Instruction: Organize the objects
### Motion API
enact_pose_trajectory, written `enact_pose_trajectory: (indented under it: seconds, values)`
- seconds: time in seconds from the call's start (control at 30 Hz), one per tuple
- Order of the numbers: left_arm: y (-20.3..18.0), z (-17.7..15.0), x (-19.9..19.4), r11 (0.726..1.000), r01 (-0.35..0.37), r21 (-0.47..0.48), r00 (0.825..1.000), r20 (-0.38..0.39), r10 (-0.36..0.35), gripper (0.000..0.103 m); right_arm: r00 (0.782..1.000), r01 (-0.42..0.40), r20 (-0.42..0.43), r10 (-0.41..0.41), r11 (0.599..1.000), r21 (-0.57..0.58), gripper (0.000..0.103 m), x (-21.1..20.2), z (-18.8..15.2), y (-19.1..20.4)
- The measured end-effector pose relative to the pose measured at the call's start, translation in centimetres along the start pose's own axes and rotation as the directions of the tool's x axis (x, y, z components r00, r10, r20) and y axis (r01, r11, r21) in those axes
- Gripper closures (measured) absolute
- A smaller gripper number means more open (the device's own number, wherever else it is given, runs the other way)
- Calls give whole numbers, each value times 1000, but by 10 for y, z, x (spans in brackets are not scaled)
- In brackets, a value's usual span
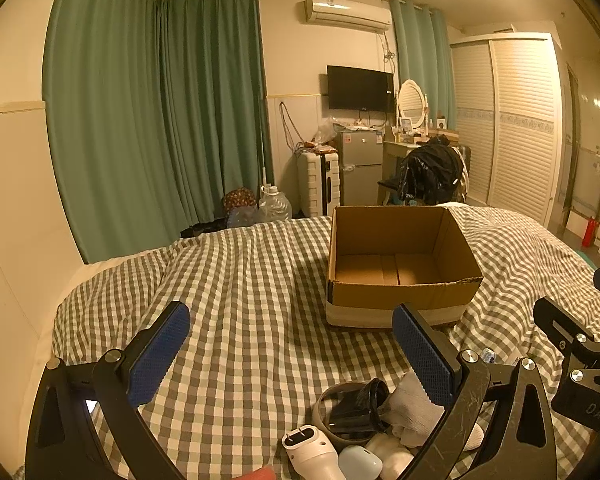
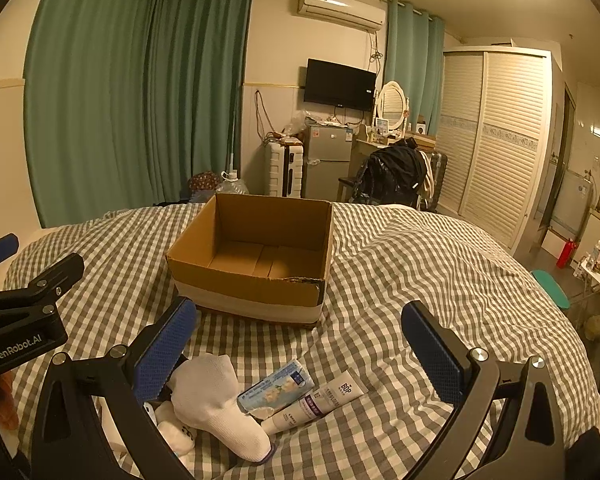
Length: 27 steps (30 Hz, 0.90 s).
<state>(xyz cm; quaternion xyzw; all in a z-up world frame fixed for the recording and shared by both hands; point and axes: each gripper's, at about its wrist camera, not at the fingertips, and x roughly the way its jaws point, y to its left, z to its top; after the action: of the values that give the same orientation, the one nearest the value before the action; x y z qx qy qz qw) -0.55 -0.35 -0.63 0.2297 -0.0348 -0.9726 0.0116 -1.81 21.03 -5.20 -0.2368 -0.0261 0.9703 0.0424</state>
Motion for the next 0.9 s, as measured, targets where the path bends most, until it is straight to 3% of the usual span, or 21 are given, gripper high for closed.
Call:
enact_pose_trajectory:
  seconds: [0.9]
  values:
    - [0, -5, 5, 1000, -10, -12, 1000, -1, 10, 0, 1000, -13, 8, 13, 999, -35, 0, -1, 3, 9]
